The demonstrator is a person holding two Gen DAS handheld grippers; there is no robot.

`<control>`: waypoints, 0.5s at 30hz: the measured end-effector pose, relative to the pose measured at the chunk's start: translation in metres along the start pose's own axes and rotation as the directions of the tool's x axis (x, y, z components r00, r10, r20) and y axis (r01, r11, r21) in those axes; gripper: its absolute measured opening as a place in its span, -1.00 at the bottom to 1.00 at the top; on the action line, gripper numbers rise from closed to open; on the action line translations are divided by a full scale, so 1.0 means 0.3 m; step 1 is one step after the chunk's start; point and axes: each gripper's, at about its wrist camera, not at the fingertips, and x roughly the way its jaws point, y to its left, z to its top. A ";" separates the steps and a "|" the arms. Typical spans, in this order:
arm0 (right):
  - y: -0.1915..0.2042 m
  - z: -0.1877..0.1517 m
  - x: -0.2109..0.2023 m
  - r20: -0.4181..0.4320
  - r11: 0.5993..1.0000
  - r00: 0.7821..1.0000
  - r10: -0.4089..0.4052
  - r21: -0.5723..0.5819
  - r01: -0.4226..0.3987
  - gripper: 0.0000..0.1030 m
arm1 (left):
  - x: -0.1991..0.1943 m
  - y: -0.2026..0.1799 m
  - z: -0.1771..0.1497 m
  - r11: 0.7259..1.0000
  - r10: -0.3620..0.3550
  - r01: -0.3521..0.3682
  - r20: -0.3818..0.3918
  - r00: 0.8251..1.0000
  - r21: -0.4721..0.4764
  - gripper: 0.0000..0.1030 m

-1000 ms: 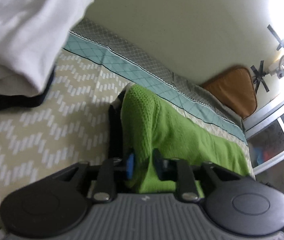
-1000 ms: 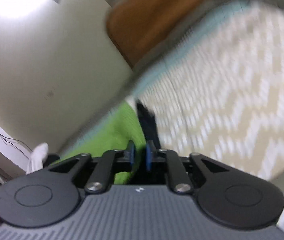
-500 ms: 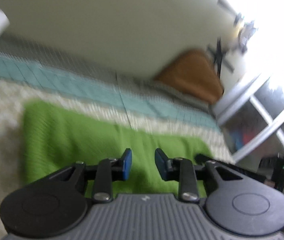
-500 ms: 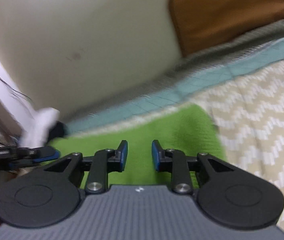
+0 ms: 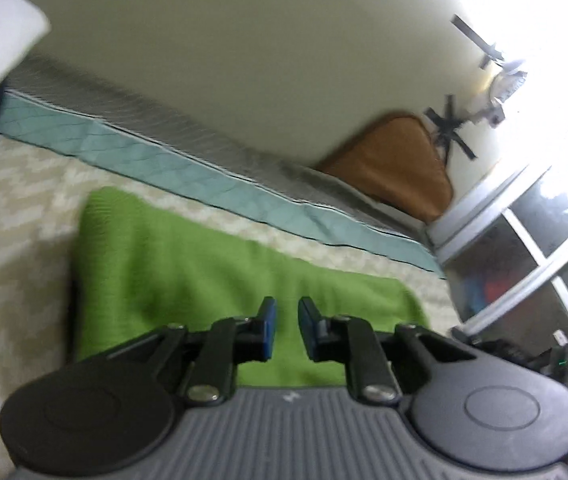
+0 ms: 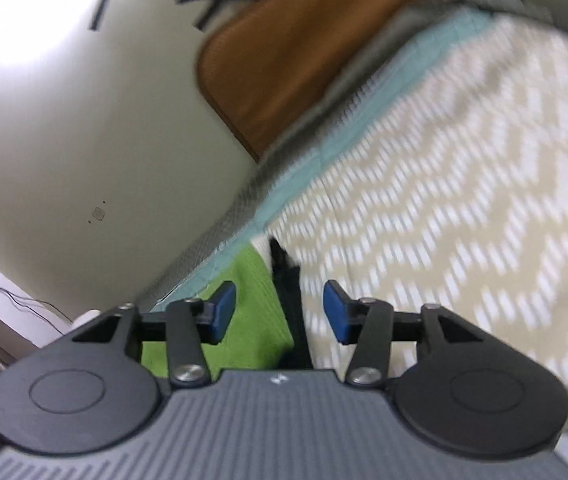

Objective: Fold small clothes

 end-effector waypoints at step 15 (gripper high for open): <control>0.107 -0.111 0.170 -0.150 0.997 0.985 0.079 0.009 -0.078 -0.41 | 0.269 -0.123 -0.053 0.994 0.091 -0.084 -0.096 0.991 0.072 -0.89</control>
